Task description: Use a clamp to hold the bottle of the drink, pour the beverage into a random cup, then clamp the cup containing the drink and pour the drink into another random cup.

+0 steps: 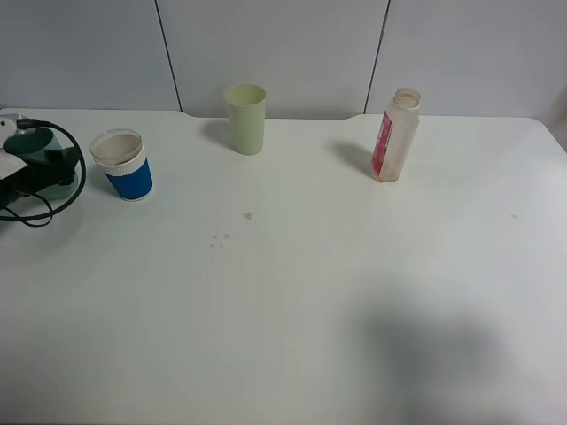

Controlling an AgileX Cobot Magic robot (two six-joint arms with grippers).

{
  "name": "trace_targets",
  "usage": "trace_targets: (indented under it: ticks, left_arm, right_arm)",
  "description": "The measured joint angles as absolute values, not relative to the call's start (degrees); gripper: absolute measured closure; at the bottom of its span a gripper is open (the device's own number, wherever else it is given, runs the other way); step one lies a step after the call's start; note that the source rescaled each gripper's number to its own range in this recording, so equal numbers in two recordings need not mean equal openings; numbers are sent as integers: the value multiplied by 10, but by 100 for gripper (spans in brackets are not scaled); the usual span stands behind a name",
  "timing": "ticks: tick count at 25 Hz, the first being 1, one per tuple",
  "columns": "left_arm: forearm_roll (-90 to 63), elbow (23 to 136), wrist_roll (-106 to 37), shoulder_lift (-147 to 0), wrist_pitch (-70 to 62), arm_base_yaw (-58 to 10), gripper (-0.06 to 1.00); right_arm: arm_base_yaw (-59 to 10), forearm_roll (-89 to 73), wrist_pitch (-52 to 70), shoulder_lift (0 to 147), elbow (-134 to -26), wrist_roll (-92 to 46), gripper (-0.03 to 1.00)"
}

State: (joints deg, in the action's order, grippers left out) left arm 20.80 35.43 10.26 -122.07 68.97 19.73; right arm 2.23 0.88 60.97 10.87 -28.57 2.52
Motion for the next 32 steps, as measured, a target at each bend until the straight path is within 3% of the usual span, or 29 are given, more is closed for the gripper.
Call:
trace_targets:
  ticks: [23, 32]
  left_arm:
    - [208, 339, 124, -1112, 690, 197, 36]
    - [272, 339, 129, -1038, 690, 197, 36]
  right_arm:
    - [22, 9, 610, 109, -286, 25, -3]
    - [22, 9, 610, 109, -286, 25, -3]
